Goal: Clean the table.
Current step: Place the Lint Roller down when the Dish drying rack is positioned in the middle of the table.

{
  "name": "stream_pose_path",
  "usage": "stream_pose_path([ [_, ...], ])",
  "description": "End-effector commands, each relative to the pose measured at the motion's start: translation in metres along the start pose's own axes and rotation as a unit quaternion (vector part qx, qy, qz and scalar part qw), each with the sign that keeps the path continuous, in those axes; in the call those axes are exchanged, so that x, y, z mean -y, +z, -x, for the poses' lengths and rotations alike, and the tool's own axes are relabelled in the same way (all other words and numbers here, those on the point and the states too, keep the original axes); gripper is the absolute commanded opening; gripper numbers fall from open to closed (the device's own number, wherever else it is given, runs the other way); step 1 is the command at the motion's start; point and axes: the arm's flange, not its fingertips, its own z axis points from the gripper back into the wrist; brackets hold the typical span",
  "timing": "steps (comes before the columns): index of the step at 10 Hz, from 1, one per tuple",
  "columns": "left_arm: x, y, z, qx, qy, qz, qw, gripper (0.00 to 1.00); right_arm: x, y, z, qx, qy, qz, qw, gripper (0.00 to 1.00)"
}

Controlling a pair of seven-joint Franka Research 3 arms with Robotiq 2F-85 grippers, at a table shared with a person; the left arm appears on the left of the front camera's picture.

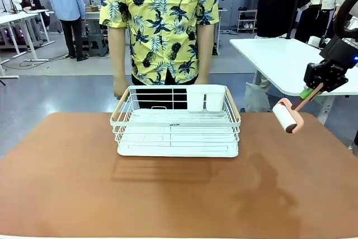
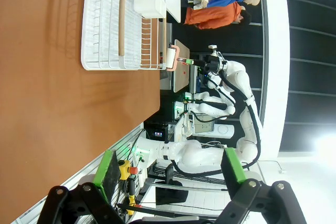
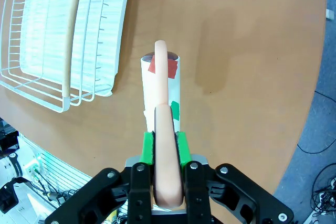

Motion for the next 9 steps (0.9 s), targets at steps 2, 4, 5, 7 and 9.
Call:
stream_pose_path([
  [2, 0.0, 0.001, 0.004, 0.001, -0.002, 0.003, 1.0, 1.0, -0.007, -0.006, -0.008, 0.065, -0.171, 0.037, 0.982, 0.21],
  [4, 0.0, 0.001, 0.004, 0.001, -0.002, 0.003, 1.0, 1.0, -0.017, -0.011, -0.015, 0.135, -0.342, 0.08, 0.926, 0.21],
  [5, 0.0, 0.001, 0.004, 0.001, -0.002, 0.003, 1.0, 1.0, -0.022, -0.013, -0.017, 0.147, -0.395, 0.081, 0.903, 0.21],
  [7, 0.0, 0.001, 0.004, 0.001, -0.002, 0.003, 1.0, 1.0, -0.022, -0.027, -0.025, 0.152, -0.48, 0.074, 0.861, 0.21],
  [9, 0.0, 0.001, 0.004, 0.001, -0.002, 0.003, 1.0, 1.0, -0.02, -0.046, -0.033, 0.155, -0.563, 0.044, 0.81, 0.21],
])
